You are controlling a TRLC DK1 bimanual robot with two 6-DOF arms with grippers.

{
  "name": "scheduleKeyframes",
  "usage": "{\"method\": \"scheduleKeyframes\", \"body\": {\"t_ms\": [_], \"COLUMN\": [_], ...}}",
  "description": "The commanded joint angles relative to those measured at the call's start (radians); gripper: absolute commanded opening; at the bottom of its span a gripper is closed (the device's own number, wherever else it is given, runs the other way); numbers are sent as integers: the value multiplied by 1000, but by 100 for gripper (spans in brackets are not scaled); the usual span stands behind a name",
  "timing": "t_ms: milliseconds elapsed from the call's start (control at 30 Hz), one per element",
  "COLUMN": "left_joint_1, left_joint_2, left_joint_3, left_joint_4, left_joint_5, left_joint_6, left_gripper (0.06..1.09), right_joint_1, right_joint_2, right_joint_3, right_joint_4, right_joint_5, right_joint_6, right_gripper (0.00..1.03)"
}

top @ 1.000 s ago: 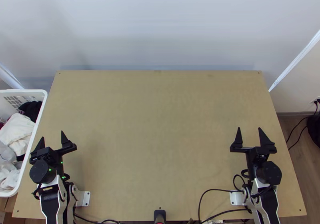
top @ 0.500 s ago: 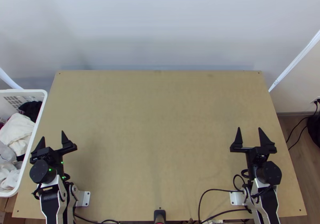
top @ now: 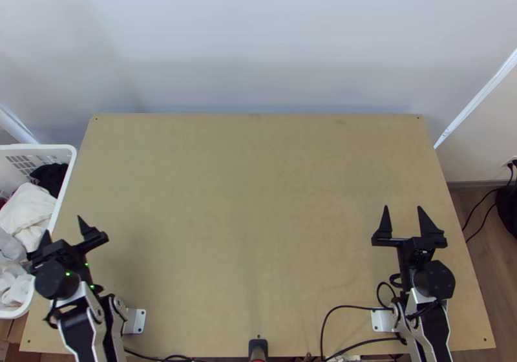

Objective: Fold the t-shirt

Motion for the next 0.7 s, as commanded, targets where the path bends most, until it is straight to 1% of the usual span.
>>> {"method": "scheduleKeyframes", "body": {"t_ms": [0, 133, 267, 333, 467, 533, 567, 667], "left_joint_1": [9, 82, 194, 247, 323, 377, 394, 425], "left_joint_2": [136, 343, 518, 609, 759, 828, 862, 975], "left_joint_3": [165, 318, 429, 461, 512, 526, 535, 573], "left_joint_4": [-32, -69, -97, -111, -109, -106, -106, -118], "left_joint_5": [-1, -13, 27, 50, 60, 122, 131, 131], "left_joint_6": [4, -9, -6, 9, 40, 53, 63, 92], "left_gripper": [105, 105, 105, 105, 105, 105, 105, 105], "right_joint_1": [-5, -5, -5, -5, -5, -5, -5, -5], "right_joint_2": [-7, -7, -7, -7, -7, -7, -7, -7], "right_joint_3": [-10, -10, -10, -10, -10, -10, -10, -10], "right_joint_4": [-11, -11, -11, -11, -11, -11, -11, -11], "right_joint_5": [9, 9, 9, 9, 9, 9, 9, 9], "right_joint_6": [-17, -17, -17, -17, -17, -17, -17, -17], "right_gripper": [98, 98, 98, 98, 98, 98, 98, 98]}}
